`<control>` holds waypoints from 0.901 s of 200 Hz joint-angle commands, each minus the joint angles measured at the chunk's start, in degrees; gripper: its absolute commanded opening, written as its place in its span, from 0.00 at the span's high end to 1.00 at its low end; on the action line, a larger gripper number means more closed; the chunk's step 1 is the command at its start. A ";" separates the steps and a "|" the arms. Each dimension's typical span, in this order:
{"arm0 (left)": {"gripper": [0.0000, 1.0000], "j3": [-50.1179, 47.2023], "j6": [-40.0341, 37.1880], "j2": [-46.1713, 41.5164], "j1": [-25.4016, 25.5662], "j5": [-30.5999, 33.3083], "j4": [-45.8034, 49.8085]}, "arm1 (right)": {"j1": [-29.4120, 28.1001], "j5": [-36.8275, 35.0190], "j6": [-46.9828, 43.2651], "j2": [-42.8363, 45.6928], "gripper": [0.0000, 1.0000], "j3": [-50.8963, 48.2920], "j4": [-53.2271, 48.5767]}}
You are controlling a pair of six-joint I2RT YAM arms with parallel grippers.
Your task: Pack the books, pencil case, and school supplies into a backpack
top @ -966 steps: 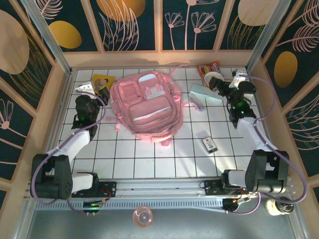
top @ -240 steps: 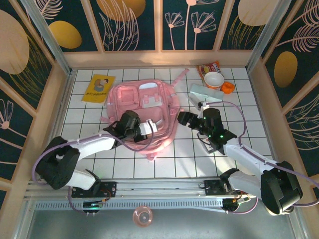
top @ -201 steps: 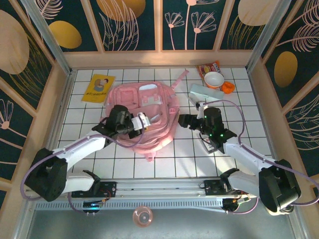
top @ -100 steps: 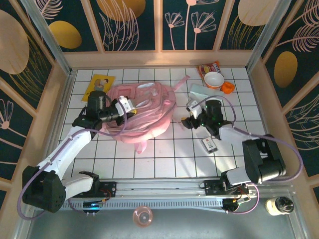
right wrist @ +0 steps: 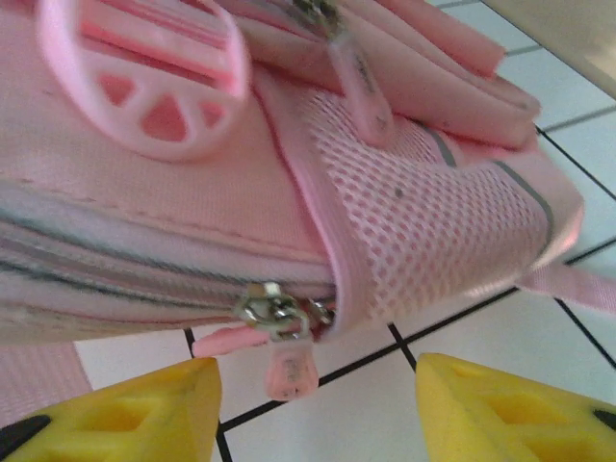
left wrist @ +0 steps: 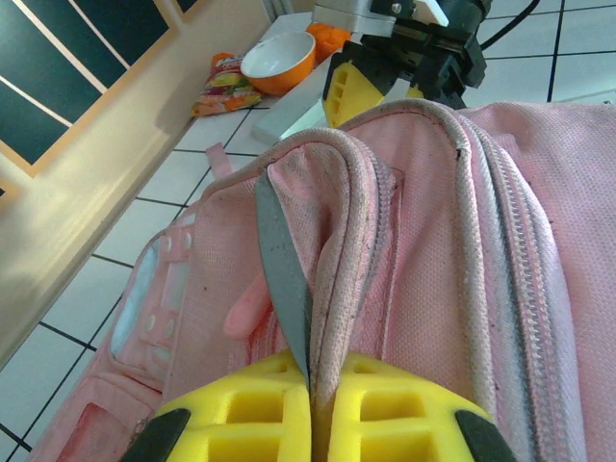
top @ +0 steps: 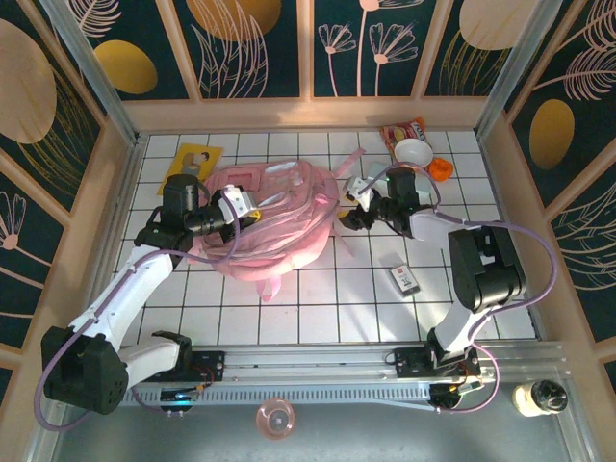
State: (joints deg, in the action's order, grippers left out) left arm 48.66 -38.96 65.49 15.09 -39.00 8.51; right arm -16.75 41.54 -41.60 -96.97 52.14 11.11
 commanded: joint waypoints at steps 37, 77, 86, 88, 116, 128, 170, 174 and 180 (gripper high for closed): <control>1.00 2.95 -1.56 -2.26 -0.33 -5.23 -6.84 | 0.28 6.64 -6.14 -3.44 0.69 4.58 -9.53; 1.00 1.83 -1.82 -2.21 -0.33 -2.91 -7.84 | 1.28 9.64 -6.41 -2.55 0.92 5.22 -12.22; 1.00 1.51 -1.73 -2.06 -0.32 -1.81 -8.31 | 1.59 10.11 -6.14 -2.11 0.97 5.06 -12.37; 1.00 1.45 -1.67 -2.04 -0.33 -1.50 -8.40 | 1.69 10.20 -6.06 -2.02 0.98 5.07 -12.46; 1.00 0.34 -1.12 -1.99 -0.28 3.37 -10.24 | 2.00 10.99 -5.26 -0.32 1.00 4.89 -13.51; 1.00 -0.06 -0.52 -2.03 -0.32 4.83 -11.20 | 1.99 11.43 -4.82 0.40 1.00 4.97 -14.05; 1.00 -0.67 1.56 -1.36 -0.28 13.14 -13.57 | 1.43 11.11 -1.67 3.30 1.00 5.44 -17.09; 1.00 -0.68 1.91 -1.29 -0.22 13.51 -13.81 | 1.16 11.03 -1.56 3.60 1.00 5.46 -17.61; 1.00 -0.61 2.36 -1.10 -0.24 14.07 -14.11 | 0.54 10.79 -1.56 3.96 1.00 5.51 -18.58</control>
State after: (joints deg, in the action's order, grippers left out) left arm 47.57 -38.48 65.49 15.33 -31.53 3.90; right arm -15.07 50.26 -45.10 -96.60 55.88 -3.16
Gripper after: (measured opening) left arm 0.061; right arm 0.038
